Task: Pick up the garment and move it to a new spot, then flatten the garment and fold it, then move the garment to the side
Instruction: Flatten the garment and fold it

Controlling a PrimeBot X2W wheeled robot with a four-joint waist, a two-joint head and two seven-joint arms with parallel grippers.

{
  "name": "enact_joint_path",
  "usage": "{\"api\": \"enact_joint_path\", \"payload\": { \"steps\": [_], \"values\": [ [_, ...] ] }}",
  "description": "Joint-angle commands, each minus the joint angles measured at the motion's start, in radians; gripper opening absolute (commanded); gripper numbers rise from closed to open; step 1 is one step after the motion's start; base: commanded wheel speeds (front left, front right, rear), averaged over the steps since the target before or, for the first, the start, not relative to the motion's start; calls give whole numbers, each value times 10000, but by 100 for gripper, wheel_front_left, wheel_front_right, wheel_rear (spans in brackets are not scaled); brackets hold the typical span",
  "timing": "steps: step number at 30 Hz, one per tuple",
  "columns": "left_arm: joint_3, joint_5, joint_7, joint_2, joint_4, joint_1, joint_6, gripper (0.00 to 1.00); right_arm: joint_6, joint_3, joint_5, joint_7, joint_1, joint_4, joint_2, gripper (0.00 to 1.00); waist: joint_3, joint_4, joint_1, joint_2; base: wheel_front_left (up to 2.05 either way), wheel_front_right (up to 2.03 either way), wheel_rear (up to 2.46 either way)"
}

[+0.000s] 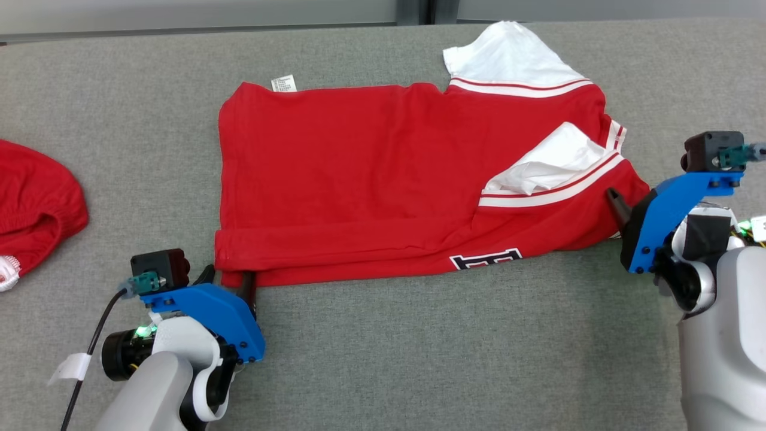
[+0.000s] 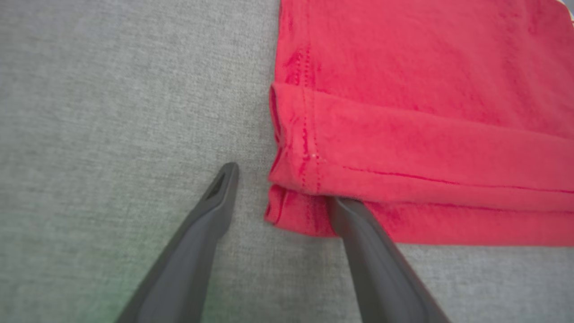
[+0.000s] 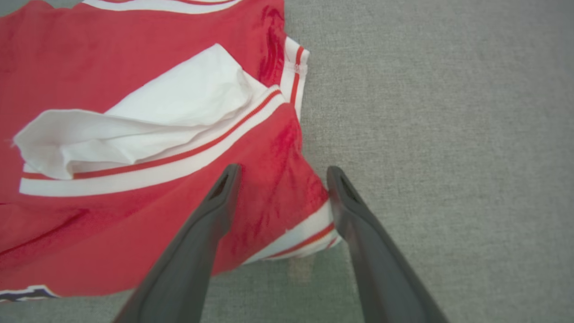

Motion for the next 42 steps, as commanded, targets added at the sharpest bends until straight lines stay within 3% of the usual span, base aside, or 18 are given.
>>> {"api": "enact_joint_path", "payload": {
  "steps": [1, 3, 6, 7, 9, 12, 13, 21, 28, 36, 42],
  "values": [
    [-519, -210, 742, -268, 541, 407, -136, 63, 3, 117, 5, 330, -252, 31, -199, 100, 91, 61, 2, 3, 0, 0, 0],
    [-616, -236, 931, -268, 586, 355, -222, 51, 1, 221, -35, 462, -435, 2, -410, 100, 170, 92, 2, 3, 0, 0, 0],
    [-677, -260, 1070, -295, 632, 335, -284, 46, 1, 393, -74, 573, -509, 50, -566, 100, 245, 116, 2, 3, 0, 0, 0],
    [-737, -275, 1172, -301, 663, 321, -326, 38, 3, 510, 27, 705, -519, 123, -600, 100, 276, 124, 2, 3, 0, 0, 0],
    [-799, -323, 1253, -318, 693, 300, -401, 0, 1, 759, 258, 984, -531, 162, -716, 95, 319, 128, 2, 3, 0, 0, 0],
    [-825, -387, 1382, -317, 738, 334, -403, 0, 1, 1143, 570, 1333, -339, -1, -948, 15, 356, 114, 2, 3, 0, 0, 0],
    [-809, -397, 1399, -281, 737, 322, -417, 0, 1, 1255, 700, 1431, -234, -63, -1002, 0, 363, 105, 2, 3, 0, 0, 0],
    [-484, -874, 1276, -365, 655, 619, -527, 0, 1, 1297, 1315, 405, 1061, -1687, -1268, 0, 92, 34, 2, 3, 0, 0, 0],
    [2, -1491, 1414, 292, 120, 1472, -749, 0, 1, 1093, 1582, -341, 3493, -3239, -863, 0, -540, -23, 2, 3, 0, 0, 0],
    [815, -2078, 1313, 1141, -1599, 2873, -332, 0, 1, 504, 1704, -506, 5189, -4130, -186, 0, -1194, -68, 2, 3, 0, 0, 0],
    [799, -2159, 1792, 1553, -2620, 3592, 106, 0, 0, 356, 1709, 215, 6039, -4635, 10, 0, -1401, 39, 2, 3, 0, 0, 0]
  ]
}}
